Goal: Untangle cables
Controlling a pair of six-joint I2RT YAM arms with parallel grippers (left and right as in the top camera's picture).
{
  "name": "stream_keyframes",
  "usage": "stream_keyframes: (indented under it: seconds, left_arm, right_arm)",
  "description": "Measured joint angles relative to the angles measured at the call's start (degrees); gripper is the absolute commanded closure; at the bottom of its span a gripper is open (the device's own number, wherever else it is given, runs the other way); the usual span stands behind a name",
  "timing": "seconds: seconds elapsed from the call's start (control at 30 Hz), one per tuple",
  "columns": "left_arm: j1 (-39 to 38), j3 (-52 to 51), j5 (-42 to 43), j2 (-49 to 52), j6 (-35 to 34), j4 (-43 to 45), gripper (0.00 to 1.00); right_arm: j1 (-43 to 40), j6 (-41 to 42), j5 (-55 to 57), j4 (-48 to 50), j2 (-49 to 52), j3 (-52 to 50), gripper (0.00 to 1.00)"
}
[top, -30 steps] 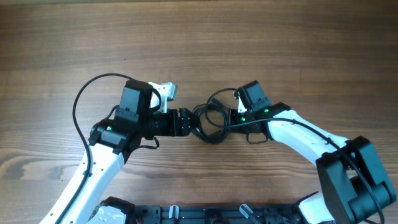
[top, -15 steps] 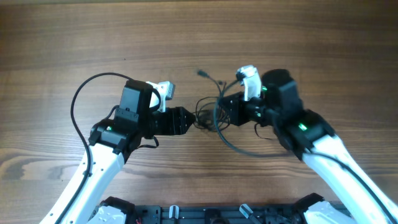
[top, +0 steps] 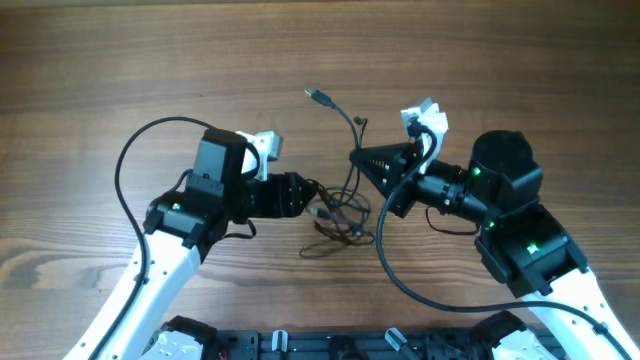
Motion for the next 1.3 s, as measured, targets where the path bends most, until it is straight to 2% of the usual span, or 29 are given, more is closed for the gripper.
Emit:
stream_keyframes:
  seconds: [0.1, 0.2, 0.27, 0.33, 0.37, 0.47, 0.5, 0.7, 0.8, 0.9, 1.1, 1.3]
  left_arm:
    - [-1.64, 0.0, 0.59, 0.0, 1.05, 0.0, 0.22]
    - [-2.84, 0.0, 0.92, 0.0, 1.95, 0.02, 0.06]
    - [-3.5, 0.0, 1.14, 0.0, 2.8, 0.0, 0.01]
    - [-4.04, 0.0, 1.2, 0.0, 2.99, 0.0, 0.01]
    - [-4.2, 0.0, 1.22, 0.0, 3.02, 0.0, 0.02]
    - [-4.48, 0.0, 1.14, 0.0, 3.1, -0.07, 0.1]
    - [-4.48, 0.0, 0.83, 0.0, 3.1, -0.24, 0.12]
    - [-4.48, 0.02, -5.55, 0.02, 3.5, -1.9, 0.14]
    - [-4.48, 0.02, -7.91, 0.0, 3.5, -1.05, 0.14]
    - [-4.48, 0.02, -8.72, 0.0, 3.5, 0.48, 0.13]
    - [-4.48, 0.02, -9.4, 0.0, 3.5, 1.31, 0.12]
    - [-4.48, 0.02, -9.6, 0.0, 3.5, 2.16, 0.09]
  right_arm:
    - [0.0, 0.39, -0.26, 2.82, 0.0, 0.0, 0.95]
    - [0.0, 0.83, -0.02, 5.88, 0.0, 0.0, 0.95]
    - [0.0, 1.25, 0.46, 7.69, 0.0, 0.0, 0.94]
    - [0.0, 2.36, 2.23, 9.18, 0.0, 0.0, 0.83]
    - [0.0, 2.97, 3.69, 9.31, 0.0, 0.0, 0.73]
    - [0.0, 7.28, 11.23, 6.21, 0.0, 0.26, 0.09]
    - [0.0, 8.96, 15.1, 3.19, 0.0, 0.42, 0.0]
    - [-0.07, 17.31, 37.22, -21.0, 1.75, 0.57, 0.0]
    - [-0.13, 18.82, 42.18, -29.07, 5.62, 0.57, 0.0]
    - [-0.22, 17.18, 39.93, -32.54, 10.08, 0.59, 0.0]
    - [-0.22, 8.74, 26.38, -36.44, 21.46, 0.59, 0.0]
    - [-0.22, -4.37, 16.46, -36.04, 30.23, 0.59, 0.02]
